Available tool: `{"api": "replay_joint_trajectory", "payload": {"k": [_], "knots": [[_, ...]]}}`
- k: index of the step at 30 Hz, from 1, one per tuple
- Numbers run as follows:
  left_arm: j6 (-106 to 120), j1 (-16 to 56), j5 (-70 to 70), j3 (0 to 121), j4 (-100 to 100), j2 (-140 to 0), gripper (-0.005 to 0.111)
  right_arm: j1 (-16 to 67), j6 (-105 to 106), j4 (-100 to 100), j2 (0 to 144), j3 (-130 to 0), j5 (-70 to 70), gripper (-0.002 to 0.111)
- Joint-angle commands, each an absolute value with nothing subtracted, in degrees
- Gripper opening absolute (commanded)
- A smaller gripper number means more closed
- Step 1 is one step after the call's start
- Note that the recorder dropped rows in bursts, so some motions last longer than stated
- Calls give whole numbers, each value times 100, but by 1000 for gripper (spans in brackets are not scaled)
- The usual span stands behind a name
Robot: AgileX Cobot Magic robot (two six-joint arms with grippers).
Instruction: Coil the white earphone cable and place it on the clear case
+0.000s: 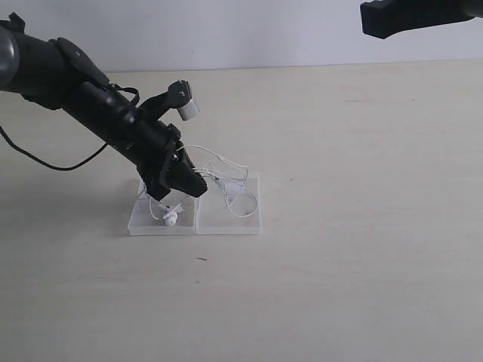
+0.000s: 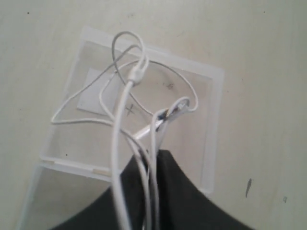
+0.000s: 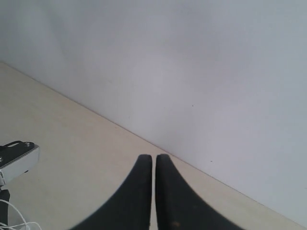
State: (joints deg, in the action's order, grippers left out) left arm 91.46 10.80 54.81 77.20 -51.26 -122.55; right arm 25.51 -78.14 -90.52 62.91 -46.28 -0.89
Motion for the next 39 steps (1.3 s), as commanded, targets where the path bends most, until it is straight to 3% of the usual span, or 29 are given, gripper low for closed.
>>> {"api": "replay_joint_trajectory", "payload": {"k": [1,4,14,23,27,33,39], "knots": [[9186,1092,5544,7752,-5162,-12259,33,2551,-7823,-9029,6271,-4608,-96,4],[9186,1092,5544,7752,-5162,-12259,45,2551,-7823,-9029,6271,-4608,-96,4],[9186,1092,5533,7752,-5138,-12241,63,2551,-7823,-9029,6271,-4608,-96,4],[9186,1092,5576,7752,-5138,-12241,66,2551,-7351,-9101,6908,-4636,-742,6],[9186,1092,5576,7752,-5138,-12241,66,2551,-6801,-9101,7835,-4881,-1157,14],[9186,1092,5574,7752,-5138,-12241,66,2551,-6646,-8851,9426,-5569,-1846,45],[9277,1092,5654,7752,-5152,-12241,66,2551,-5829,-8828,10576,-6181,-2280,48]]}}
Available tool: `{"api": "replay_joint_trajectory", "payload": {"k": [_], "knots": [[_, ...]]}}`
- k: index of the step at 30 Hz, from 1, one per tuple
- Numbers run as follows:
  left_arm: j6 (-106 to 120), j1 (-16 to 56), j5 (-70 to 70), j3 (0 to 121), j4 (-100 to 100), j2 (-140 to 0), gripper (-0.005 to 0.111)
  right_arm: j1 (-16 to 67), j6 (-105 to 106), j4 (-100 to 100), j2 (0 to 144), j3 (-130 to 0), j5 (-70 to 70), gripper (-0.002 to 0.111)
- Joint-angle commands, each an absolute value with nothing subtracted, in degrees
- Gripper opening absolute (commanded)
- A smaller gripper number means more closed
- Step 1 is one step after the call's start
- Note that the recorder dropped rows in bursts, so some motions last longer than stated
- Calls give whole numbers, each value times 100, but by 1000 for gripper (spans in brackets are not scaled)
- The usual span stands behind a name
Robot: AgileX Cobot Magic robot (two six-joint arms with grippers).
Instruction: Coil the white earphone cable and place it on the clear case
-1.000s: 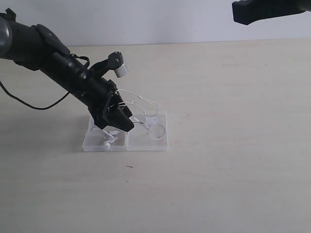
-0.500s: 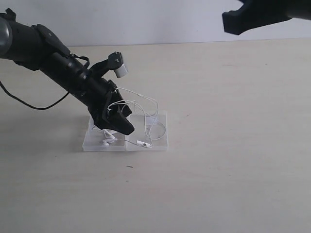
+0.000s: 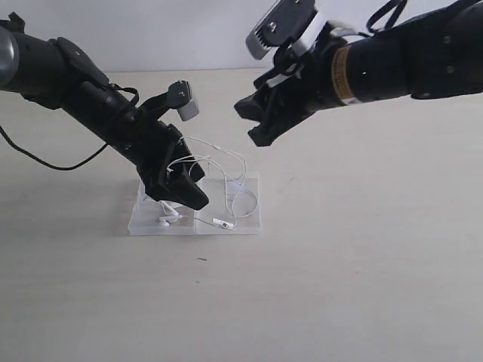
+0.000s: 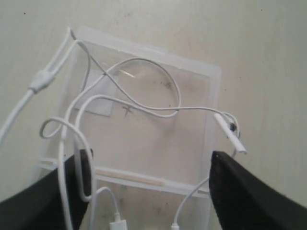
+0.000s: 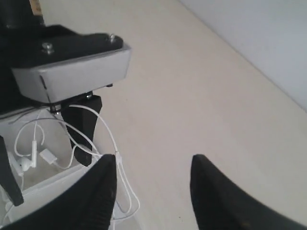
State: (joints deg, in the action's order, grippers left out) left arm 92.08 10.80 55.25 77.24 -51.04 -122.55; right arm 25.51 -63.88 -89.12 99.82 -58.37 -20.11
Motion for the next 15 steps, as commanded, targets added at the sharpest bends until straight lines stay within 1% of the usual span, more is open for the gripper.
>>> {"api": "replay_joint_trajectory", "payload": {"k": [1,8,15], "knots": [[9293,1092,5666,7752,-5152,-12241,66,2551,-5674,-8816,10735,-6277,-2280,48],[9424,1092,5667,7752,-5152,-12241,66,2551,-5208,-8852,11531,-6830,-2308,48],[9622,1092,5656,7752,-5161,-12241,66,2551,-5063,-9072,11716,-6897,-3039,48]]}}
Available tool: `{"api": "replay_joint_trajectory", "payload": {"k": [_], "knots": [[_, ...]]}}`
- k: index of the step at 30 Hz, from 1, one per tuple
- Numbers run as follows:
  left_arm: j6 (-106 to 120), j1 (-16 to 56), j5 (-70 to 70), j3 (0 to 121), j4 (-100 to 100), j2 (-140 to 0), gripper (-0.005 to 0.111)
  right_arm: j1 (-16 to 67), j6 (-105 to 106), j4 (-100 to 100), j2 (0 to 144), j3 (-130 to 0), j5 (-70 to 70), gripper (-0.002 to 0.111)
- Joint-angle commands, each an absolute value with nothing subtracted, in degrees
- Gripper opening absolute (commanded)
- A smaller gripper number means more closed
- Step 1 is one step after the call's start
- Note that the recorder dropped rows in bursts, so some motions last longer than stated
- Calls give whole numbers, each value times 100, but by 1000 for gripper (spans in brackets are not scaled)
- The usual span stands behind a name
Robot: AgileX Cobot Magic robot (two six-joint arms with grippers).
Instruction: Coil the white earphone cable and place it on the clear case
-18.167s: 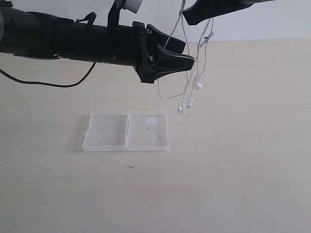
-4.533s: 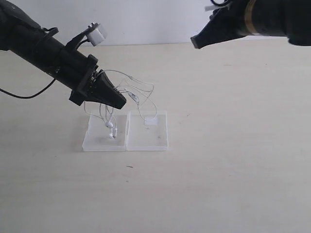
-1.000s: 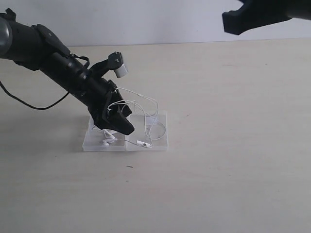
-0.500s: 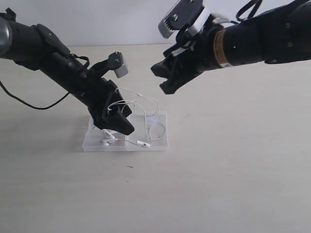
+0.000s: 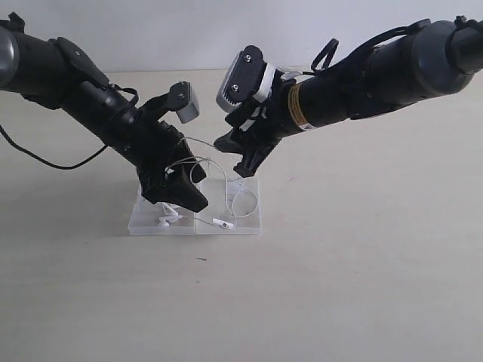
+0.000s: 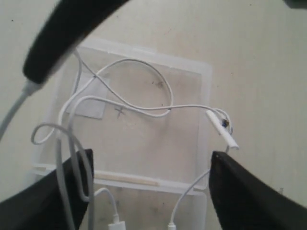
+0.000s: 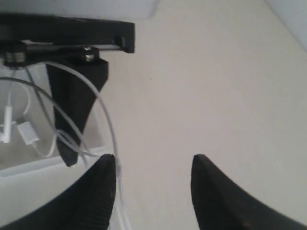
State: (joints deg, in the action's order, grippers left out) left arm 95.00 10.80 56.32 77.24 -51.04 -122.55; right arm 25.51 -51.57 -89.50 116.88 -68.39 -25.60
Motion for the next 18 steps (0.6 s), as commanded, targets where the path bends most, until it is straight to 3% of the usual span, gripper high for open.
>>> {"api": "replay_joint_trajectory", "payload": {"k": [1,18], "knots": [[9650,1092,5645,7752,-5161,-12241,66,2551,-5063,-9072,11716,-6897,-3139,48],[9896,1092,5886,7752,-5500,-12241,66,2551,-4745,-8542,11902,-6897,-3009,48]]}}
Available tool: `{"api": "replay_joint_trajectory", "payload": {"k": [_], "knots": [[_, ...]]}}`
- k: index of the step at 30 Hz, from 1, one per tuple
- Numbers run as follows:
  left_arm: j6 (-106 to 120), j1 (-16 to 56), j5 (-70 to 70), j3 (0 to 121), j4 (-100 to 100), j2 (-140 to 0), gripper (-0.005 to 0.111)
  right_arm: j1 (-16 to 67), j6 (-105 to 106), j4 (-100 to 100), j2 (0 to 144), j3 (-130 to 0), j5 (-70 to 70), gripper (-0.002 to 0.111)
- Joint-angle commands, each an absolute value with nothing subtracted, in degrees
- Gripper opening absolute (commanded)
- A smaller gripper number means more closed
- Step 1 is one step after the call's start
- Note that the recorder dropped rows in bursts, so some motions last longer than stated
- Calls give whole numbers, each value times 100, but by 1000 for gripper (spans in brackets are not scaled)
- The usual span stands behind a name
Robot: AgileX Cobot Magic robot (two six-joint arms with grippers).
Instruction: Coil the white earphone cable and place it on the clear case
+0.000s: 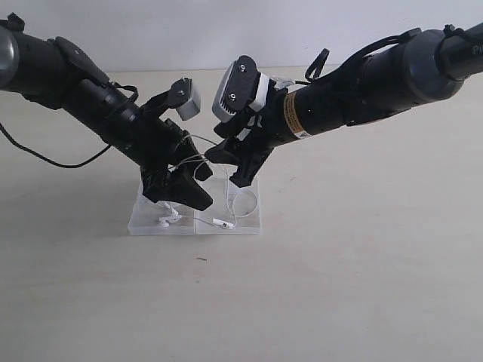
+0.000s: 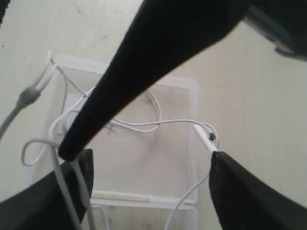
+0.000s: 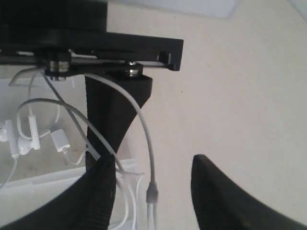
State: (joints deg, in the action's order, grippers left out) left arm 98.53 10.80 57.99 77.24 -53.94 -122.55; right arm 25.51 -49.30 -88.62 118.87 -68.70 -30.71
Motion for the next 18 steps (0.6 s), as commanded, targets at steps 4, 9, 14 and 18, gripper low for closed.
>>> {"api": "replay_joint_trajectory", "payload": {"k": [4,9,14,18], "knots": [[9896,1092,5886,7752,-5500,-12241,66,2551,-4613,-8309,11902,-6897,-3009,37],[9896,1092,5886,7752,-5500,-12241,66,2551,-4519,-8013,11902,-6897,-3106,18],[9892,1092,5876,7752,-5500,-12241,66,2551,-4511,-7999,11902,-6897,-3324,4],[9892,1092,5716,7752,-5509,-12241,66,2551,-4511,-7999,11902,-6897,-3434,0]]}}
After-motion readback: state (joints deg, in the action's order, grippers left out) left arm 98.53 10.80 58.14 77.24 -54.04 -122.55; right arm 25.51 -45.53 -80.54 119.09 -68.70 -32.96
